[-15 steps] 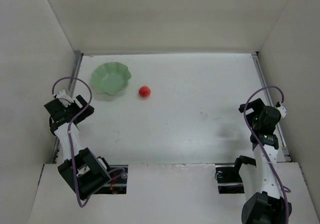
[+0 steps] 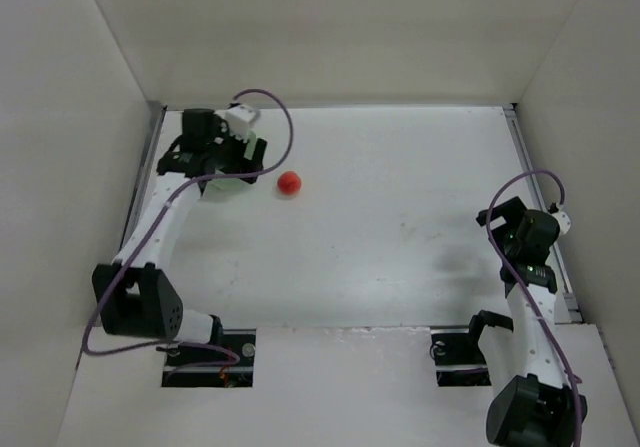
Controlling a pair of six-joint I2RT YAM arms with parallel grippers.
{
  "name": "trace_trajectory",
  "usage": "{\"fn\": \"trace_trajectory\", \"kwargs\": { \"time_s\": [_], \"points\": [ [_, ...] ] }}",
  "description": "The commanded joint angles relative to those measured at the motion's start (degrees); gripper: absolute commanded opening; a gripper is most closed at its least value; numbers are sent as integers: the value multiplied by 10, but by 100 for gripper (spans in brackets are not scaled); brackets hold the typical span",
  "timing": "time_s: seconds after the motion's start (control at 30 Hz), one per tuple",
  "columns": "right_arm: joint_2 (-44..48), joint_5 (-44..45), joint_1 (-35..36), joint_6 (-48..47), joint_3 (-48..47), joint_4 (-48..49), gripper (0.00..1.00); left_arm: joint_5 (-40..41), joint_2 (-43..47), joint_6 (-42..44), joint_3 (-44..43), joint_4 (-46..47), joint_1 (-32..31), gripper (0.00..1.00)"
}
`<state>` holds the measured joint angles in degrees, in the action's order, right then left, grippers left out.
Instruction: Place and organize the fake fruits in the fruit bowl
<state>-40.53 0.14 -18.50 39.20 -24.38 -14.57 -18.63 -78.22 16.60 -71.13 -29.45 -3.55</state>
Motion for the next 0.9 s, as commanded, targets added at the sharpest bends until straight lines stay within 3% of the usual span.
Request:
{"fn": "trace_trajectory", "kwargs": {
  "time_s": [0.0, 0.33, 0.63, 0.8, 0.87],
  "points": [
    [4, 16, 11, -11, -13, 16, 100, 77, -75, 53, -44, -30, -76, 86],
    [18, 69, 61, -27, -18, -7, 100, 75, -281, 5, -151, -6, -170, 83],
    [5, 71, 65, -29, -19, -5, 100, 130, -357, 15, -149, 39, -178, 80],
    [2, 71, 65, -30, -22, -4, 100, 127, -362, 15, -141, 56, -182, 59],
    [3, 71, 64, -30, -21, -3, 100, 122, -350, 16, -133, 70, -186, 43]
  ]
}}
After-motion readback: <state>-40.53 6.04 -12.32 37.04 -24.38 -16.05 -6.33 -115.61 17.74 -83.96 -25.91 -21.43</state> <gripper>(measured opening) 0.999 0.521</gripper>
